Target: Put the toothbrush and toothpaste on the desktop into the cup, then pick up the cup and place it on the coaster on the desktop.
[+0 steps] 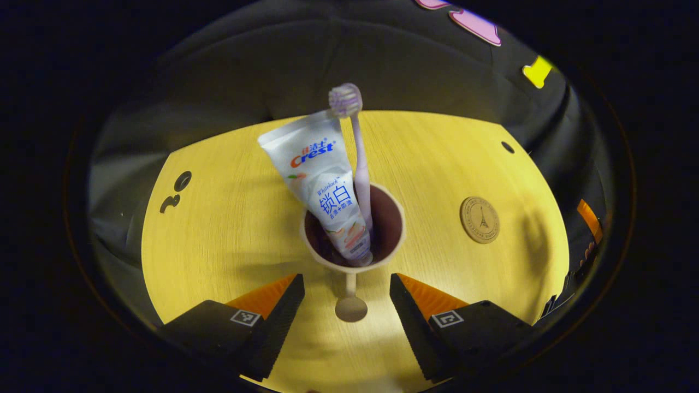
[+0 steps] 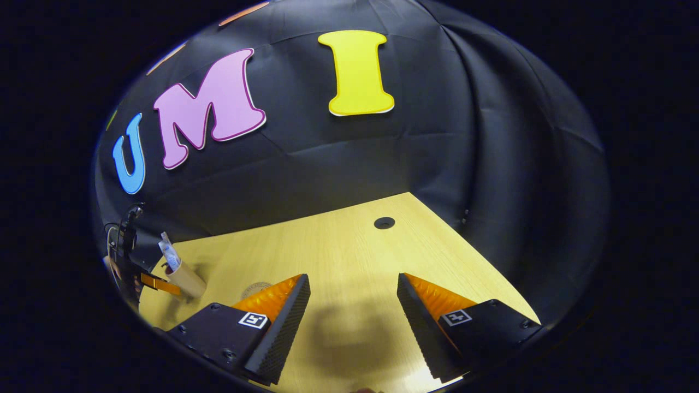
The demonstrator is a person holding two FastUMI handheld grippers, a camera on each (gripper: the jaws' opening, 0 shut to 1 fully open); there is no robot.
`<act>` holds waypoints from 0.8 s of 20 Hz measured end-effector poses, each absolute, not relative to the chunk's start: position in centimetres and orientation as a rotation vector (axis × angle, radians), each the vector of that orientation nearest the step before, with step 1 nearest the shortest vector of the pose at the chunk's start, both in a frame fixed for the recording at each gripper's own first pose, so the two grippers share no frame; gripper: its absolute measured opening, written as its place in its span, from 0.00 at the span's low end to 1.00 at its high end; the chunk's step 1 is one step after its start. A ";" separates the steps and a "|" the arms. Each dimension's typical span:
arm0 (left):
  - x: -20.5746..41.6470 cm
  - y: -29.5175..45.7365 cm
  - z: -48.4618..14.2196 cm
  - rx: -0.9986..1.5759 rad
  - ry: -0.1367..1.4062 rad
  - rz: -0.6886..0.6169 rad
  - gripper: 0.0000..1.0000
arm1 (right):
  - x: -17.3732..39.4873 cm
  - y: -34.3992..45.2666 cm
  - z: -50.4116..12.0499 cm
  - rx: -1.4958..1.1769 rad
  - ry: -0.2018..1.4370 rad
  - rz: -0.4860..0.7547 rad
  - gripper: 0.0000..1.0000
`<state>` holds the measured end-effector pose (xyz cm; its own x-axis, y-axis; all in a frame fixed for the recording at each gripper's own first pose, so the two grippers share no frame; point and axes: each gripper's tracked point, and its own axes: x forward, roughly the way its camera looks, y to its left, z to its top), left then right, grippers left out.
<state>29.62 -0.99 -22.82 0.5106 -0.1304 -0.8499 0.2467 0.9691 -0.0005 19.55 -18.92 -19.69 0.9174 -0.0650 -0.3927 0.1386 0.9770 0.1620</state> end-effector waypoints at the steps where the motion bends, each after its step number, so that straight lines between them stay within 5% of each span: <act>1: 29.9 -1.0 -23.0 0.144 1.029 -0.228 0.97 | 19.4 -19.2 -19.9 0.196 0.402 -0.109 0.98; 11: 30.1 -1.0 -23.9 0.264 1.157 -0.232 0.58 | 18.8 -18.8 -21.3 0.205 0.442 -0.095 0.98; 13: 29.8 -0.8 -23.5 0.253 1.165 -0.224 0.34 | 18.7 -18.8 -21.4 0.203 0.446 -0.092 0.98; 16: 29.8 -0.7 -24.1 0.249 1.169 -0.211 0.31 | 18.5 -18.9 -21.6 0.207 0.456 -0.093 0.98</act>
